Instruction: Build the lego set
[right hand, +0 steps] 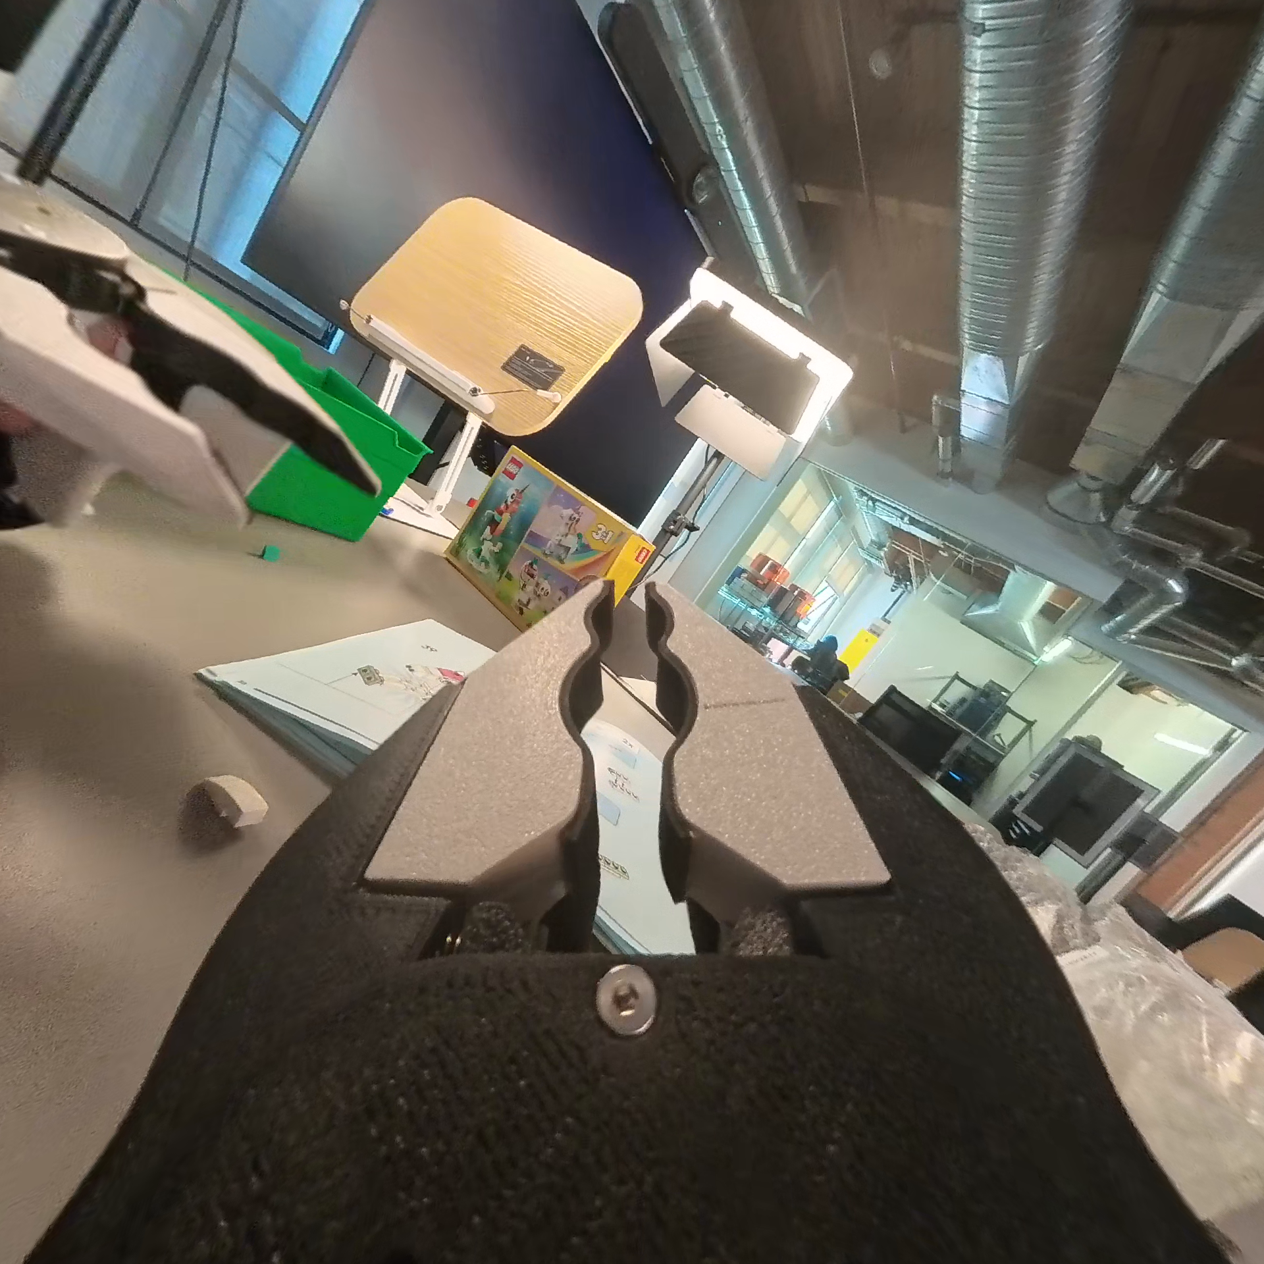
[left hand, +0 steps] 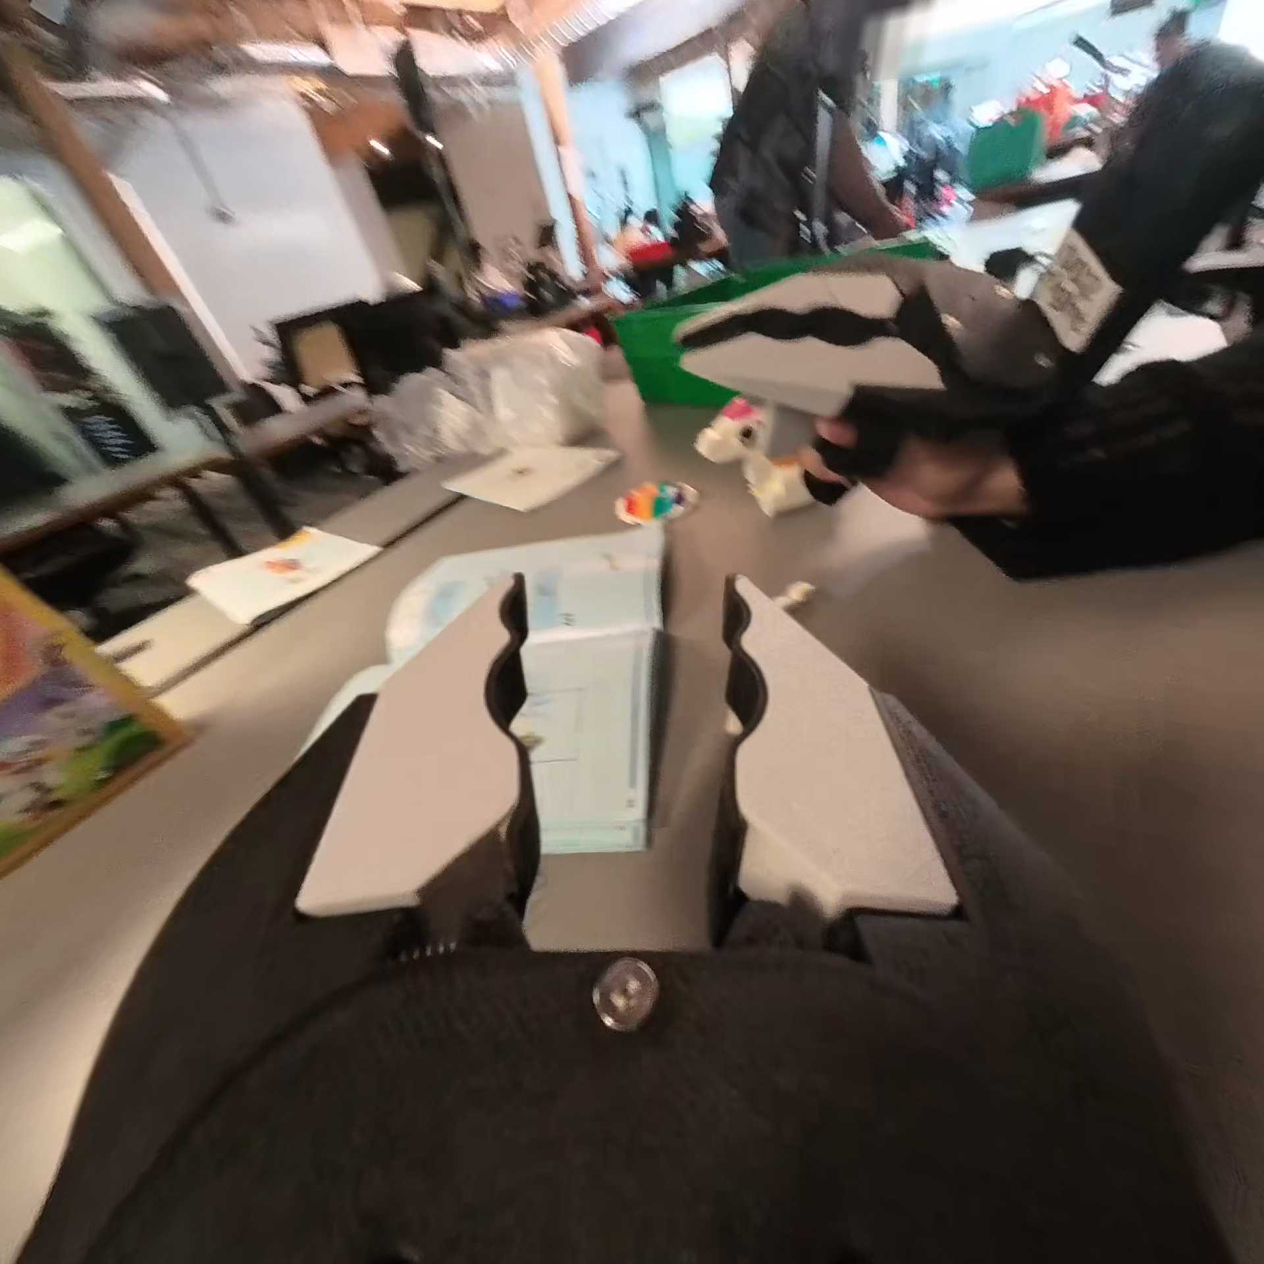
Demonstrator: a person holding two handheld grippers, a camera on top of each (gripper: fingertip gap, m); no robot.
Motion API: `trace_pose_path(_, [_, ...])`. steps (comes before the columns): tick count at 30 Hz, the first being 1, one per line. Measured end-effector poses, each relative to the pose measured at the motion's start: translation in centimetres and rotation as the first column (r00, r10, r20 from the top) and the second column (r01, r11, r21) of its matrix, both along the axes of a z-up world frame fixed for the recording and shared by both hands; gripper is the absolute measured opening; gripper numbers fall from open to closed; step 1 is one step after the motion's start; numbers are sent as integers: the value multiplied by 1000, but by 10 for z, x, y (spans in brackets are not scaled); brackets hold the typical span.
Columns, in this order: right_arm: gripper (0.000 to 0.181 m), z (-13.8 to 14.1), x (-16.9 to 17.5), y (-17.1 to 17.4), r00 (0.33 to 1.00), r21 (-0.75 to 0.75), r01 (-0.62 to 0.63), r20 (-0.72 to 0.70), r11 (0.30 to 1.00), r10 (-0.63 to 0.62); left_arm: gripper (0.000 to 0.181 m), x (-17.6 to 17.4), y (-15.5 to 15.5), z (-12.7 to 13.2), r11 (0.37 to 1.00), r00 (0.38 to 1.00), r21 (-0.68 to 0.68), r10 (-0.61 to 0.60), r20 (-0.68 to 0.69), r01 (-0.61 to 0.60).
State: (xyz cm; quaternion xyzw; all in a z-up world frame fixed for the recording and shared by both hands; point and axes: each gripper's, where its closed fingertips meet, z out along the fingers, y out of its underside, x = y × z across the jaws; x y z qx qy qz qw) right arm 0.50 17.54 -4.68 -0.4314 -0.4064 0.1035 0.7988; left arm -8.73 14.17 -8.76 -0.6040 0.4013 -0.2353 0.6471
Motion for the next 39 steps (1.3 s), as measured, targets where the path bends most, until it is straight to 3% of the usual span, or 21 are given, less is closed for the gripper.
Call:
trace_pose_path(8, [6, -2, -2, 1, 1000, 2, 6, 13, 1000, -6, 59, -32, 11, 28, 970, 980, 160, 168, 107, -183])
trace_pose_path(13, [6, -7, -6, 3, 1000, -13, 4, 26, 1000, -3, 60, -44, 13, 37, 904, 955, 309, 280, 92, -295])
trace_pose_path(27, [6, -10, -10, 0, 998, 9, 15, 64, 1000, -16, 63, -60, 27, 30, 913, 935, 209, 327, 135, -349])
trace_pose_path(39, [6, -12, -13, -2, 997, 7, 5, 74, 1000, -6, 62, -59, 27, 28, 917, 938, 204, 321, 128, -342])
